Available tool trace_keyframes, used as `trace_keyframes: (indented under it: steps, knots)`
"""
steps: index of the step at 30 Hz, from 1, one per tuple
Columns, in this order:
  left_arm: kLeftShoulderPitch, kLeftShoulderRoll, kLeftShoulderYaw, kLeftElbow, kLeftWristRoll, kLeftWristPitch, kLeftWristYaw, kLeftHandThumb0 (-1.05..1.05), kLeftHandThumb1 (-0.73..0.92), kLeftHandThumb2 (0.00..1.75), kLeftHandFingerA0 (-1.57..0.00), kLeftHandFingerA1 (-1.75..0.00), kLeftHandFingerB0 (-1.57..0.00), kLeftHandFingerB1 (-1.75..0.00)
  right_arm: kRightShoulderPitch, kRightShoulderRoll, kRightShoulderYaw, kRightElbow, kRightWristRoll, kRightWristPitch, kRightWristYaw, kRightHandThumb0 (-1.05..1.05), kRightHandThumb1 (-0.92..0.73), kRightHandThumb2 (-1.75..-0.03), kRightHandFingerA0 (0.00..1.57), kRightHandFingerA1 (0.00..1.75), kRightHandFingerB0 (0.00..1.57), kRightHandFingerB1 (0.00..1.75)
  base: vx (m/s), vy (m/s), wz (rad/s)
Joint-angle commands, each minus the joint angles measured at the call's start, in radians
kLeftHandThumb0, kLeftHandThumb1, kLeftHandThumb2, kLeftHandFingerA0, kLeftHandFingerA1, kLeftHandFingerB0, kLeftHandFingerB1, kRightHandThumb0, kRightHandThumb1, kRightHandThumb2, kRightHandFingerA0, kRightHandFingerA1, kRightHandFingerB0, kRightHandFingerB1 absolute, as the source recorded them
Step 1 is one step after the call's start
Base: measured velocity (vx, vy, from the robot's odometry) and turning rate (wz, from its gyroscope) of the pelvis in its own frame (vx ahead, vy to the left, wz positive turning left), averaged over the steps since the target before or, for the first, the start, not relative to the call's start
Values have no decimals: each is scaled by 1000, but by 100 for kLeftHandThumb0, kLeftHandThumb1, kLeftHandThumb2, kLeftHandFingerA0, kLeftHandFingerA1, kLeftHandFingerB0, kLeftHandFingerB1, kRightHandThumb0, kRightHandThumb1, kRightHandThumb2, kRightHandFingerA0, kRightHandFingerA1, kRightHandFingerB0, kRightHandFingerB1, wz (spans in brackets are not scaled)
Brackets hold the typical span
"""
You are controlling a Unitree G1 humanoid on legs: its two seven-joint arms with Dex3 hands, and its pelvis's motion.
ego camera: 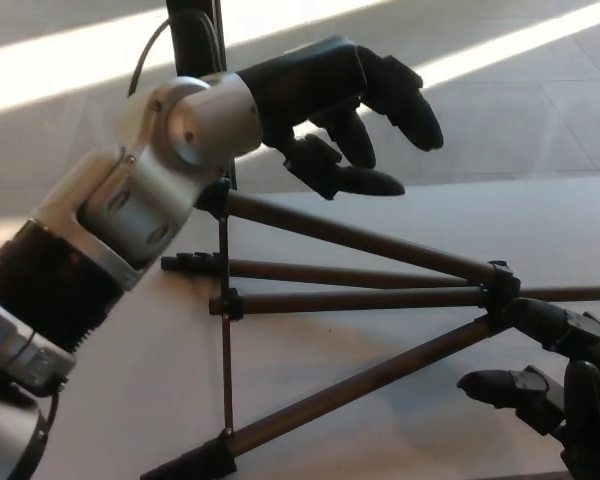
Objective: Use both hands of the robot to pick up the tripod lying in the middle of the desk and make it stand upright on the desk
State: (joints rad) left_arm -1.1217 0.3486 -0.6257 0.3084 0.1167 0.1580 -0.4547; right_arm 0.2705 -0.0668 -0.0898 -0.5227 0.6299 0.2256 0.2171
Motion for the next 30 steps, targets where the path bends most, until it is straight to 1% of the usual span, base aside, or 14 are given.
trace_keyframes:
  steps: [1, 9, 10, 11, 14, 16, 17, 22, 23, 24, 26, 28, 29, 30]
  knots:
    - [-52, 1, -167, 54, 301, -13, -35, -69, 67, 60, -58, -82, -45, -49, 1, 10, -15, -49, 79, 89, -70, -75, -77, -63, 69, 83, 60, 52, 0, 0, 0]
    - [-105, 54, -344, 62, 522, 6, -91, -84, 72, 63, -14, -46, -22, -37, -1, 8, -31, -61, 97, 102, -84, -75, -76, -63, 69, 83, 59, 53, 0, 0, 0]
    - [-112, 49, -368, 76, 545, 19, -97, -40, 33, 99, -4, -54, 0, -50, -2, 7, -31, -60, 94, 101, -83, -75, -76, -63, 69, 83, 58, 53, 0, 0, 0]
    - [-121, 46, -391, 83, 571, 31, -112, -88, 76, 65, -5, -38, -13, -30, -3, 7, -29, -62, 91, 103, -86, -75, -76, -63, 70, 83, 59, 53, 0, 0, 0]
    - [-123, 35, -431, 95, 613, 54, -116, -90, 59, 103, -4, -28, -12, -35, -4, 11, -27, -60, 94, 101, -83, -75, -76, -63, 69, 84, 59, 53, 0, 0, 0]
    - [-118, 29, -477, 86, 676, 86, -117, -94, 75, 64, 0, -24, -11, -33, -6, 12, -22, -64, 89, 104, -89, -75, -75, -63, 72, 82, 62, 52, 0, 0, 0]
    - [-117, 27, -492, 81, 693, 101, -123, -100, 62, 104, 0, -12, -3, -31, -7, 12, -22, -65, 92, 106, -88, -75, -75, -62, 71, 82, 61, 52, 0, 0, 0]
    - [-98, 24, -514, 82, 731, 145, -87, -99, 58, 91, 0, 0, -5, -15, -14, 12, -16, -62, 85, 104, -84, -74, -74, -62, 72, 83, 63, 52, 0, 0, 0]
    - [-92, 23, -514, 84, 735, 150, -70, -92, 74, 63, 0, 0, -1, -32, -13, 13, -14, -62, 83, 103, -85, -71, -61, -105, 77, 86, 57, 64, 0, 0, 0]
    - [-86, 22, -513, 84, 740, 156, -56, -94, 56, 86, 0, 0, -5, -17, -14, 15, -11, -62, 80, 103, -87, -74, -74, -62, 74, 82, 65, 52, 0, 0, 0]
    - [-75, 17, -522, 87, 757, 165, -35, -83, 67, 78, 0, 0, -3, -24, -12, 22, -6, -67, 79, 106, -98, -72, -61, -104, 78, 85, 60, 64, 0, 0, 0]
    - [-68, 19, -534, 83, 781, 169, -25, -93, 61, 102, 0, -25, -4, -25, -12, 21, -4, -70, 80, 110, -100, -73, -73, -62, 75, 82, 67, 51, 0, 0, 0]
    - [-64, 21, -547, 86, 804, 168, -10, -40, 35, 100, -2, -52, 0, -51, -12, 21, -2, -70, 80, 110, -98, -71, -61, -104, 78, 85, 61, 64, 0, 0, 0]
    - [-54, 23, -555, 86, 824, 168, 19, -76, 75, 63, -68, -88, -17, -34, -11, 20, -2, -71, 76, 111, -99, -73, -73, -62, 75, 81, 68, 51, 0, 0, 0]
